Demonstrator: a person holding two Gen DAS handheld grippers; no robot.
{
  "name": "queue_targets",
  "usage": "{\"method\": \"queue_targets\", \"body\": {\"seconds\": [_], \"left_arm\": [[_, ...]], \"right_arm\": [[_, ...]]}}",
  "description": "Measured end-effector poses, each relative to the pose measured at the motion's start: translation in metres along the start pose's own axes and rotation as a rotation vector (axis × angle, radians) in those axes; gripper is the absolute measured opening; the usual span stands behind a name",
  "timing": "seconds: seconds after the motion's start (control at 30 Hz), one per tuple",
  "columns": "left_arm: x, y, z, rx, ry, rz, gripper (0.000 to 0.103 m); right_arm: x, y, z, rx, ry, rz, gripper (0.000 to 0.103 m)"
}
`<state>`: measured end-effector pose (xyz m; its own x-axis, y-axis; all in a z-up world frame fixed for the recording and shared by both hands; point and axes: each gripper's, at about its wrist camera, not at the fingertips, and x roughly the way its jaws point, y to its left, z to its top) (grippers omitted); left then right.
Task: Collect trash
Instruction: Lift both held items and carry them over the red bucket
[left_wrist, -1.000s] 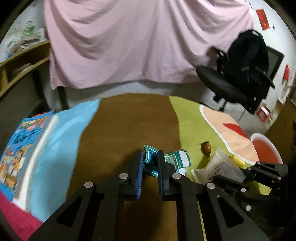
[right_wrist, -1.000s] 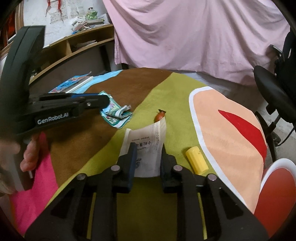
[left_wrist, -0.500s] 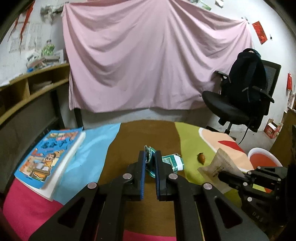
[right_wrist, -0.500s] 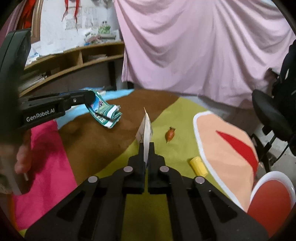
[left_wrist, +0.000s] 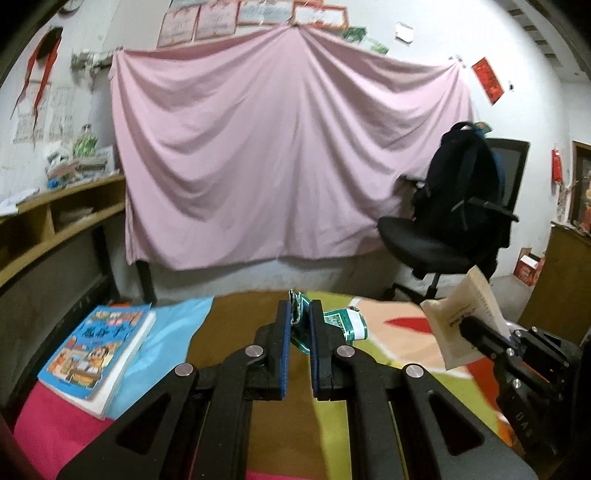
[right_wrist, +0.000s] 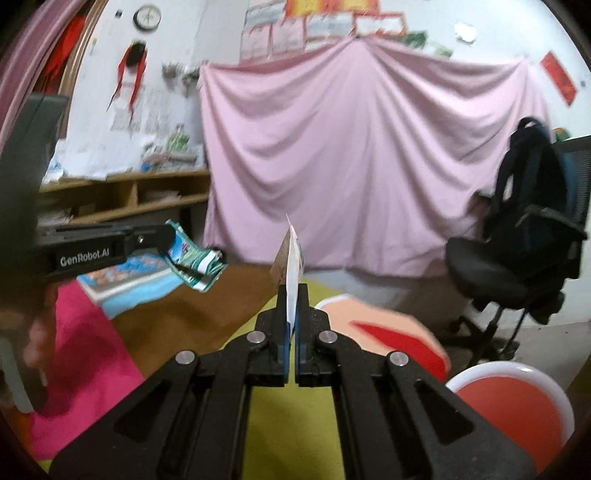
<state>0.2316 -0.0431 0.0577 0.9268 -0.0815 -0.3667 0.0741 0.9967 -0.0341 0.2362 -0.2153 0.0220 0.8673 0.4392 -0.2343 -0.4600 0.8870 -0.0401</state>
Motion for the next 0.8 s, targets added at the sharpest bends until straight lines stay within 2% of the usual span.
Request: {"method": "queue_targets", "body": {"seconds": [0.3, 0.63, 0.8], "left_arm": [[-0.022, -0.060, 0.017, 0.082, -0.092, -0.096, 0.007], [-0.022, -0.132, 0.032, 0.144, -0.131, -0.216, 0.007], [-0.017, -0.160, 0.033, 0.174, -0.123, -0.262, 0.007]], "right_arm": [[-0.044, -0.034, 0.015, 0.039, -0.144, -0.134, 0.030], [-0.089, -0.085, 0.014, 0.133, -0.207, -0.258, 0.030], [-0.104, -0.109, 0.009, 0.183, -0.212, -0.308, 0.030]]}}
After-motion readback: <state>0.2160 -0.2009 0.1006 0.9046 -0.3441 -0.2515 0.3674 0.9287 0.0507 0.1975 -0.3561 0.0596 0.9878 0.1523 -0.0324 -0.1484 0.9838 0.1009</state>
